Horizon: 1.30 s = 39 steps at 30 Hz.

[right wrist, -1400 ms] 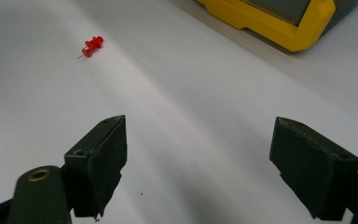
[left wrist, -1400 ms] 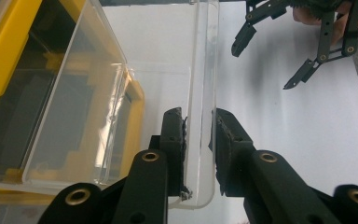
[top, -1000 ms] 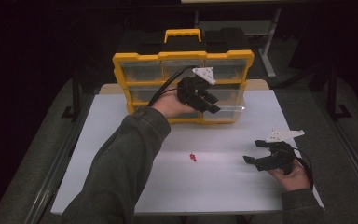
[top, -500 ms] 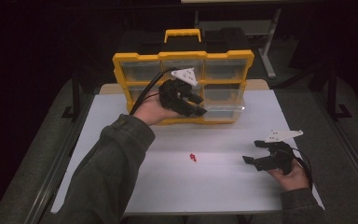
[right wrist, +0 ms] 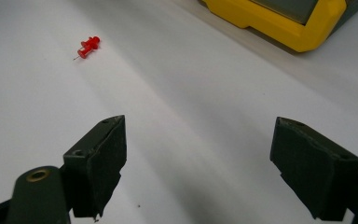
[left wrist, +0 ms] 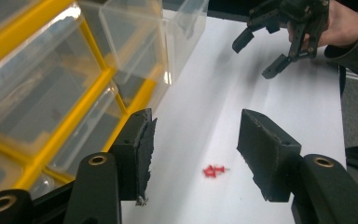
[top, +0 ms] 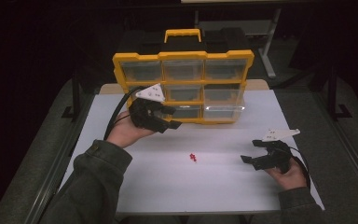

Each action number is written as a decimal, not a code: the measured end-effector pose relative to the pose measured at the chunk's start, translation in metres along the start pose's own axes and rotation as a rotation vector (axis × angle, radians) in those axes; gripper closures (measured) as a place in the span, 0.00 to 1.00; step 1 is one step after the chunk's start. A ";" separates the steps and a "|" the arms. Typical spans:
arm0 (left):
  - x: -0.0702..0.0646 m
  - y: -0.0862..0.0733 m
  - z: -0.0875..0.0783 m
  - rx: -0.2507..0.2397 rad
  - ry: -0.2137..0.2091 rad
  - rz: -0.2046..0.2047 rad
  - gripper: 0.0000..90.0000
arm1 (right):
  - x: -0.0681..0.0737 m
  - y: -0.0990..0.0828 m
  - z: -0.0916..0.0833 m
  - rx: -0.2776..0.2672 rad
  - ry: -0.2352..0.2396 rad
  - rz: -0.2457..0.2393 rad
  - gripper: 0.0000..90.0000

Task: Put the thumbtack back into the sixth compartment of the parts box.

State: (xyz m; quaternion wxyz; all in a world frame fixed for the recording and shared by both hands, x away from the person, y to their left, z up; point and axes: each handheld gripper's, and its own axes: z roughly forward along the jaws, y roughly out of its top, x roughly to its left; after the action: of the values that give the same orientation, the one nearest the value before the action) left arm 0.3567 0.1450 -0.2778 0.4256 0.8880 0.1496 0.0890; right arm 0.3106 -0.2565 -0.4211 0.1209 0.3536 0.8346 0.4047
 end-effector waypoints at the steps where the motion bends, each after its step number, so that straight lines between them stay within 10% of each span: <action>1: -0.002 -0.004 -0.001 0.000 0.006 -0.009 0.49 | 0.001 0.001 0.000 0.000 0.000 -0.007 0.19; 39: -0.029 -0.117 -0.023 -0.030 0.145 -0.135 0.37 | 0.008 0.010 -0.001 0.049 0.076 -0.041 0.22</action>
State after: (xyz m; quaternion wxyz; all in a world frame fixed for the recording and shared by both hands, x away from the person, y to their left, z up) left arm 0.3008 0.2212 -0.3559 0.4319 0.8607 0.2379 0.1265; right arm 0.3095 -0.2478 -0.4119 0.0887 0.3237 0.8553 0.3948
